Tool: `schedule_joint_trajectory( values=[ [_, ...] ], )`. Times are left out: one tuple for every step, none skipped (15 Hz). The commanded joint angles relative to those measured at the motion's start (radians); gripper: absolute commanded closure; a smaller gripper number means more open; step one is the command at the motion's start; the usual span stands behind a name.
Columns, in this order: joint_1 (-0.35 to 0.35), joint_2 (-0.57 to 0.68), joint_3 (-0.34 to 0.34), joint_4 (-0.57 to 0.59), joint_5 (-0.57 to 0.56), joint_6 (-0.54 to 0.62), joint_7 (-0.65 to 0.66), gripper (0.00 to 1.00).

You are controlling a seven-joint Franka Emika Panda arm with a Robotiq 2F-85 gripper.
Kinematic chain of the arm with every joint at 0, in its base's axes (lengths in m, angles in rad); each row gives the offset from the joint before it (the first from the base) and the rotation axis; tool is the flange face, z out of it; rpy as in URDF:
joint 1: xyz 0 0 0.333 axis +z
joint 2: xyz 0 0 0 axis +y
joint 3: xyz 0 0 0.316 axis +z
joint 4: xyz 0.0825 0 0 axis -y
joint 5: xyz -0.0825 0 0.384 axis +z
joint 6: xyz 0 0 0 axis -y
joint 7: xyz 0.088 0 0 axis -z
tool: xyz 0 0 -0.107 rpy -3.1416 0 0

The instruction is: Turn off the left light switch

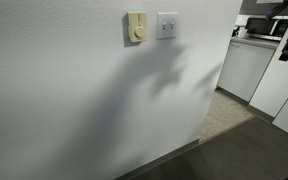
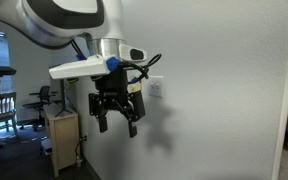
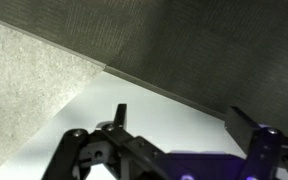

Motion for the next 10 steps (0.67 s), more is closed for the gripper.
schedule_joint_trajectory(
  values=[
    [0.0, 0.019, 0.009, 0.014, -0.005, 0.016, -0.013, 0.0],
    [0.003, 0.025, 0.012, 0.018, -0.01, 0.023, -0.016, 0.0],
    [0.006, 0.031, 0.015, 0.022, -0.012, 0.029, -0.019, 0.0],
    [0.01, 0.036, 0.018, 0.025, -0.013, 0.034, -0.023, 0.0],
    [0.014, 0.042, 0.024, 0.03, -0.017, 0.04, -0.026, 0.0],
    [0.019, 0.049, 0.03, 0.035, -0.018, 0.044, -0.029, 0.0],
    [0.024, 0.056, 0.037, 0.04, -0.022, 0.048, -0.032, 0.0],
    [0.029, 0.061, 0.043, 0.045, -0.026, 0.051, -0.034, 0.0],
    [0.035, 0.07, 0.051, 0.051, -0.03, 0.056, -0.036, 0.0],
    [0.04, 0.078, 0.058, 0.058, -0.036, 0.061, -0.039, 0.0]
  ],
)
